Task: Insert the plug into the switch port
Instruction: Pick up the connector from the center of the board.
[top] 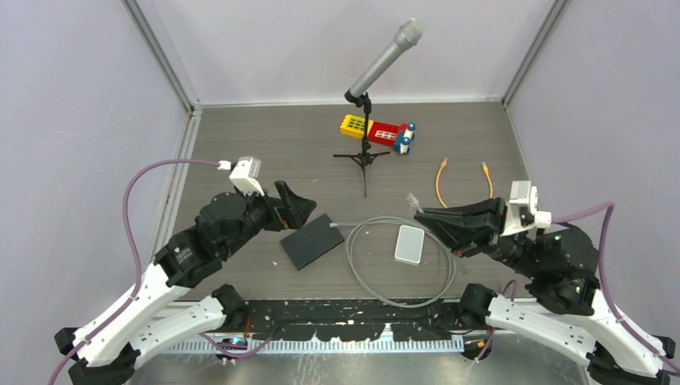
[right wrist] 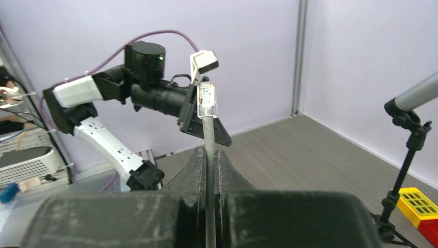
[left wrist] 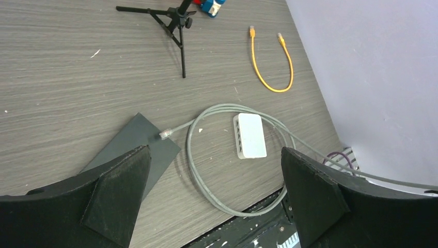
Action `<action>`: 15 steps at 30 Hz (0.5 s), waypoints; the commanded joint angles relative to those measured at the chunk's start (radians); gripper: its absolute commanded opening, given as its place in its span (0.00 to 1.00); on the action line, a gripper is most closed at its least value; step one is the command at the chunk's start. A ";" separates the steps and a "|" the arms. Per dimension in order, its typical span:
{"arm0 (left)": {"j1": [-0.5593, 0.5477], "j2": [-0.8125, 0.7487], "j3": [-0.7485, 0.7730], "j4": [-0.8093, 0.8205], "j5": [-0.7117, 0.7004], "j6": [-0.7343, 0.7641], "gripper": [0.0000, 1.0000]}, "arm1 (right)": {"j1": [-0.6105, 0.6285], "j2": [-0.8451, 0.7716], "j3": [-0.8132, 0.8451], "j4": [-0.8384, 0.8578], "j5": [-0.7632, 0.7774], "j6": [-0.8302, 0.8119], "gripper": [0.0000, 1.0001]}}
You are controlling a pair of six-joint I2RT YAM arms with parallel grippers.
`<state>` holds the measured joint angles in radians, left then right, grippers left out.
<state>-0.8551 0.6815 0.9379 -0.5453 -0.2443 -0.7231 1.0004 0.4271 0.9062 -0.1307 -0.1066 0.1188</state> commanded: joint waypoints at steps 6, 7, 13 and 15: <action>-0.002 -0.007 0.016 -0.004 -0.033 0.025 1.00 | 0.006 -0.098 0.053 0.012 -0.089 0.059 0.01; -0.001 -0.007 0.015 -0.004 -0.034 0.024 1.00 | 0.006 -0.109 0.056 0.011 -0.093 0.060 0.00; -0.002 0.008 0.030 -0.010 -0.031 0.035 1.00 | 0.006 -0.196 0.055 0.040 -0.109 0.085 0.00; -0.001 0.009 0.027 -0.011 -0.033 0.036 1.00 | 0.005 -0.208 0.065 0.037 -0.115 0.092 0.00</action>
<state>-0.8555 0.6876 0.9379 -0.5571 -0.2546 -0.7124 1.0004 0.2493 0.9260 -0.1516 -0.1955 0.1658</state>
